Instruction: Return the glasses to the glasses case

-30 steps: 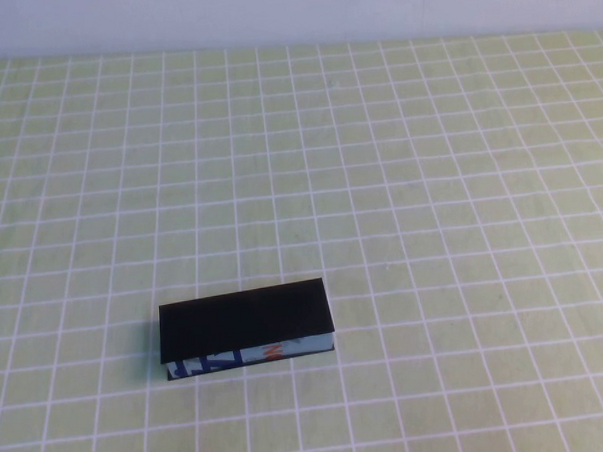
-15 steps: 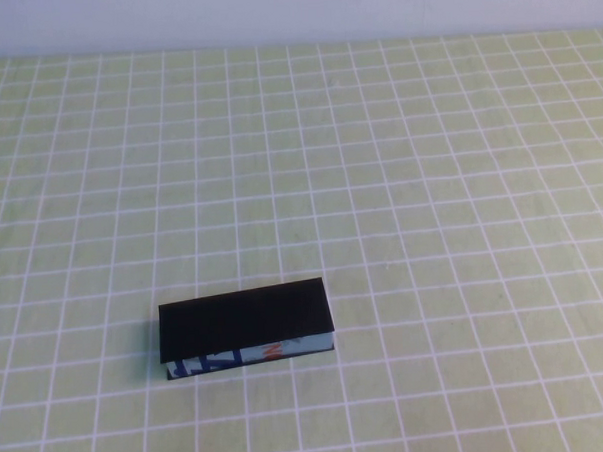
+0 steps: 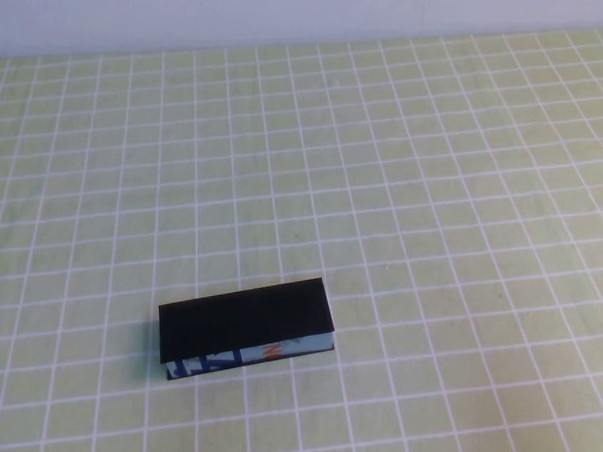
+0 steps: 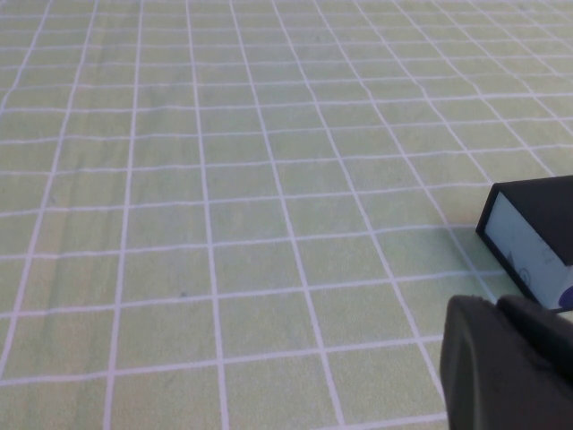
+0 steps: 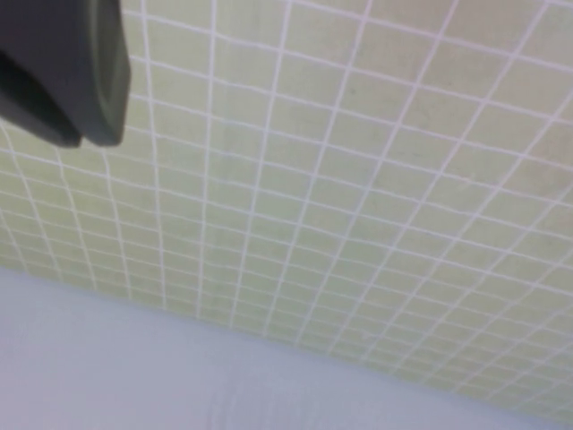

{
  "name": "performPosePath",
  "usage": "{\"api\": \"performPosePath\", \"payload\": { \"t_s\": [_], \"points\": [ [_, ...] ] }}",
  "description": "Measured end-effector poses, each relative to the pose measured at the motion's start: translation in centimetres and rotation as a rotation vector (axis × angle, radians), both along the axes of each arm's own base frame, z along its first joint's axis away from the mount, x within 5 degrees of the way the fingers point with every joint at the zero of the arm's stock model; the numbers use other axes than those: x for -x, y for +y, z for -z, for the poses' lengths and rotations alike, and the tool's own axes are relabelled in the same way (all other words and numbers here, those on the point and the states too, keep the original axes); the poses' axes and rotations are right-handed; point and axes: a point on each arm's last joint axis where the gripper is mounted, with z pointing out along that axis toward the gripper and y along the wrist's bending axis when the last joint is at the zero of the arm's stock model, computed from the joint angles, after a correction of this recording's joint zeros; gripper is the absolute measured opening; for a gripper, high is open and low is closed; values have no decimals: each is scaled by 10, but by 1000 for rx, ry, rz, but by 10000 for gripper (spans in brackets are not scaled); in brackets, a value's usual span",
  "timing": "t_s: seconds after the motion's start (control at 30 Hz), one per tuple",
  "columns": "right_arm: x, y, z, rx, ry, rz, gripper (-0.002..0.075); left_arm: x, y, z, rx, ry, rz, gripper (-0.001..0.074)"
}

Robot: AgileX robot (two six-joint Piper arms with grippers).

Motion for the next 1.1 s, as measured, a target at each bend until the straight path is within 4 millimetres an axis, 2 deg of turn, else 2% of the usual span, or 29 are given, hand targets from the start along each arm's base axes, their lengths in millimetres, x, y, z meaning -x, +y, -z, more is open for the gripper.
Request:
{"api": "performPosePath", "payload": {
  "t_s": [0.1, 0.3, 0.37, 0.57, 0.7, 1.1],
  "points": [
    [5, -3, 12, 6, -11, 31, -18, 0, 0, 0, 0, 0, 0, -3],
    [5, -4, 62, -19, -7, 62, -18, 0, 0, 0, 0, 0, 0, -3],
    [6, -5, 71, -68, -35, 86, -18, 0, 0, 0, 0, 0, 0, -3],
    [7, -8, 80, -191, 23, 181, -18, 0, 0, 0, 0, 0, 0, -3],
    [9, -10, 87, -209, 97, 228, -18, 0, 0, 0, 0, 0, 0, -3],
    [9, -10, 88, -234, 110, 233, -18, 0, 0, 0, 0, 0, 0, -3]
  ]
}}
